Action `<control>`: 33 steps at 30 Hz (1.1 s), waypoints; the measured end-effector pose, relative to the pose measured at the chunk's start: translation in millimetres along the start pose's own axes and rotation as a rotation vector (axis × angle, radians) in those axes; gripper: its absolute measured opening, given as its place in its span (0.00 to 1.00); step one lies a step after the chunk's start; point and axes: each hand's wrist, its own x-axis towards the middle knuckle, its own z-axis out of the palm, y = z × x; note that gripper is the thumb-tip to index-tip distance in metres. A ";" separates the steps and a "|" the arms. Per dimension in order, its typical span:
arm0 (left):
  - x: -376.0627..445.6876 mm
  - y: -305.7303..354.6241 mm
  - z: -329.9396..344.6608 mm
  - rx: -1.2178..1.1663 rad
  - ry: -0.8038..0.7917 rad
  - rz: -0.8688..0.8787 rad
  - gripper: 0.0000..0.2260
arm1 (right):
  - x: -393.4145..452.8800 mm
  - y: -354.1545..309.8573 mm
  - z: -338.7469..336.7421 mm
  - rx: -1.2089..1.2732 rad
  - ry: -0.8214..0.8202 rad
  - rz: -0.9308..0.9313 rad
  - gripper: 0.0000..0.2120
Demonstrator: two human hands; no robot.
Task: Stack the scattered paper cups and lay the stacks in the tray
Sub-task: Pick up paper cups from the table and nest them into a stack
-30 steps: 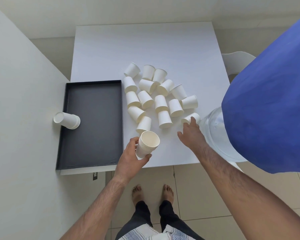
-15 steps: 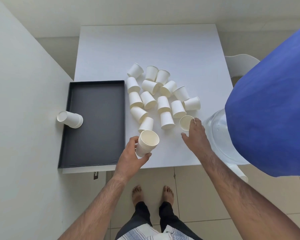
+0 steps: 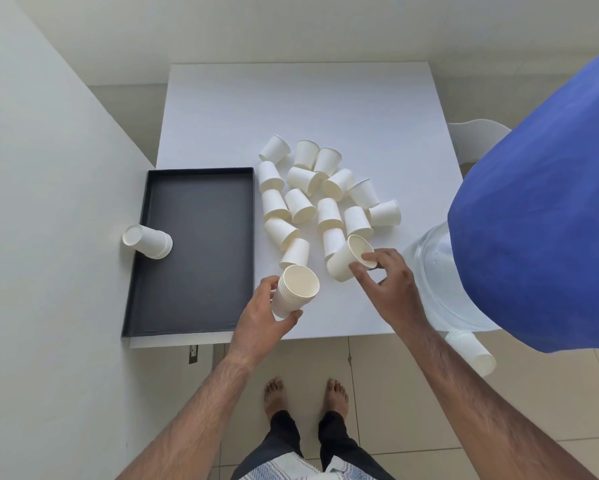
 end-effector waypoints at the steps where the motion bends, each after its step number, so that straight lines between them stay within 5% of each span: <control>1: -1.0 -0.7 -0.5 0.006 0.002 0.002 0.31 | -3.3 -6.6 0.0 0.049 -0.005 -0.016 0.24; 15: -18.2 -1.6 -3.9 0.065 0.020 0.034 0.32 | -35.7 -48.5 25.6 0.285 -0.172 -0.101 0.32; 23: -23.6 3.1 -5.1 0.019 -0.004 0.057 0.34 | -43.9 -48.6 34.7 0.141 -0.332 -0.103 0.23; 29: -22.2 3.7 -9.1 -0.023 0.004 0.057 0.32 | -46.7 -55.6 32.0 0.097 -0.361 -0.129 0.33; 33: -20.4 1.9 -10.0 -0.037 0.009 0.057 0.33 | -43.2 -58.6 33.9 0.100 -0.387 -0.132 0.29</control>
